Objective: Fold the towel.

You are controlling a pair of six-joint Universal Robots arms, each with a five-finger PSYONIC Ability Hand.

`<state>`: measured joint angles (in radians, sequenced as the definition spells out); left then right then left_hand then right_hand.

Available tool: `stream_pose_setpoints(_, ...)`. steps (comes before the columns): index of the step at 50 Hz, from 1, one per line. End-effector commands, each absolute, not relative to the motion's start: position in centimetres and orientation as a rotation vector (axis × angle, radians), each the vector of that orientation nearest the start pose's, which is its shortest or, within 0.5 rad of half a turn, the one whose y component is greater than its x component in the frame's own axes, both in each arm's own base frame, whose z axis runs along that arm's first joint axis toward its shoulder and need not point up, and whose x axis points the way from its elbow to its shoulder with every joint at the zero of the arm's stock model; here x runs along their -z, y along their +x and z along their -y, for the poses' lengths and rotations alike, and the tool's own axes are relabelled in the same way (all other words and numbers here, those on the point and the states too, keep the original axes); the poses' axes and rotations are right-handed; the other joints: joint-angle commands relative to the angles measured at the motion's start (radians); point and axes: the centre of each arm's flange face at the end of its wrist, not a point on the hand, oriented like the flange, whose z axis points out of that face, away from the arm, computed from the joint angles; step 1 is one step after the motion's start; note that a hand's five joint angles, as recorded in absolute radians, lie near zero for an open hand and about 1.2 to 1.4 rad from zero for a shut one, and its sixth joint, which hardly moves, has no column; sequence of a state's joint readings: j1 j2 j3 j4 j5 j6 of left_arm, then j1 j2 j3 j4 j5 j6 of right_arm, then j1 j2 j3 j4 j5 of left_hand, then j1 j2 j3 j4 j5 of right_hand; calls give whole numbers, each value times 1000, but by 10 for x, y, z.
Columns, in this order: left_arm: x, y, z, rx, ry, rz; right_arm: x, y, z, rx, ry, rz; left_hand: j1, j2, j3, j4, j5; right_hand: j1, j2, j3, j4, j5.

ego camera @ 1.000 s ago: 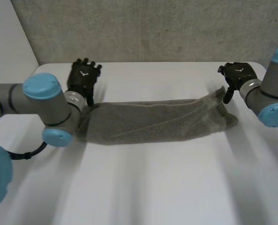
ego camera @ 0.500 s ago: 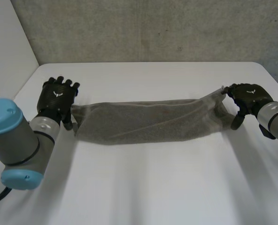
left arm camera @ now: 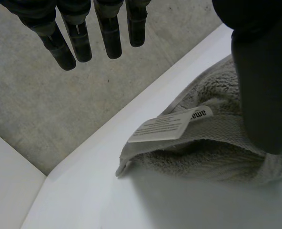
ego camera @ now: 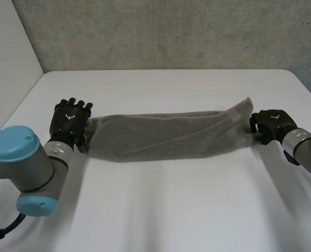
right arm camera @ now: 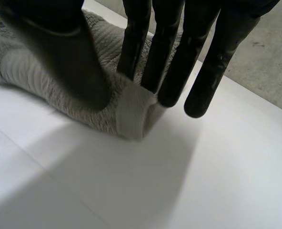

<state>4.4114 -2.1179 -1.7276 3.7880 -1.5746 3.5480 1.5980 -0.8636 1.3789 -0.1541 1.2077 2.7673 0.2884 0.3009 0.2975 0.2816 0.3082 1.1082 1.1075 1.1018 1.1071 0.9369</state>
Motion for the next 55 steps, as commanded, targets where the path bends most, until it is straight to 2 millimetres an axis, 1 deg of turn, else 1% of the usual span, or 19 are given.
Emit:
stream_pose_setpoints(1,-133,-237,324,2134,741,-2100,-120,163,399,1782,-760,-2393,4,-8,-5,11,-190,288,289,294,289,285)
stream_pose_setpoints(2,-133,-237,324,2141,728,-2111,-124,153,402,1807,-726,-2425,4,-8,-5,11,-190,288,289,294,289,285)
stream_pose_setpoints(3,-133,-237,324,2141,728,-2111,-124,153,402,1807,-725,-2425,4,-8,-5,11,-190,288,289,294,289,285)
stream_pose_setpoints(4,-133,-237,323,2146,718,-2122,-125,147,404,1812,-706,-2455,7,-5,-2,14,-187,288,289,294,289,285)
stream_pose_setpoints(5,-134,-237,323,2153,705,-2128,-126,146,402,1802,-709,-2475,10,-2,1,17,-184,288,289,294,289,285)
stream_pose_setpoints(7,-138,-237,322,2168,691,-2130,-128,147,390,1720,-783,-2528,57,44,48,64,-137,288,289,294,289,285)
stream_pose_setpoints(8,-138,-237,322,2168,691,-2130,-128,147,390,1720,-784,-2528,57,45,48,64,-137,288,289,294,289,285)
stream_pose_setpoints(10,-142,-238,320,2178,690,-2127,-133,150,376,1631,-898,-2571,98,86,89,105,-96,288,289,294,289,285)
stream_pose_setpoints(11,-142,-238,320,2178,690,-2126,-133,150,375,1630,-899,-2571,98,86,89,105,-96,288,289,294,289,285)
stream_pose_setpoints(13,-145,-239,318,2183,694,-2127,-138,147,370,1620,-958,-2592,104,92,95,111,-90,288,289,294,289,285)
stream_pose_setpoints(17,-144,-240,315,2179,703,-2134,-136,144,366,1600,-963,-2609,104,92,95,111,-90,288,289,294,289,285)
stream_pose_setpoints(19,-143,-243,314,2184,706,-2143,-130,145,361,1570,-952,-2609,113,100,104,120,-81,288,289,294,289,285)
stream_pose_setpoints(22,-144,-244,313,2198,699,-2153,-125,146,360,1596,-956,-2596,177,165,168,184,-17,288,289,294,289,285)
stream_pose_setpoints(28,-146,-247,315,2227,681,-2168,-120,146,362,1645,-960,-2577,213,200,204,220,19,288,289,294,289,285)
stream_pose_setpoints(33,-143,-253,314,2252,748,-2192,-117,147,360,1655,-962,-2571,233,221,224,240,39,288,289,294,289,285)
stream_pose_setpoints(35,-140,-256,311,2255,807,-2217,-117,147,361,1667,-961,-2568,280,267,271,287,86,288,289,294,289,285)
stream_pose_setpoints(42,-139,-255,303,2206,837,-2291,-115,147,361,1676,-964,-2565,316,303,306,322,121,288,289,294,289,285)
stream_pose_setpoints(51,-129,-258,311,2189,855,-2318,-114,147,361,1673,-966,-2564,439,426,430,445,244,288,289,294,289,285)
stream_pose_setpoints(55,-129,-256,314,2184,847,-2318,-113,148,359,1666,-968,-2564,451,438,441,457,256,288,289,294,289,285)
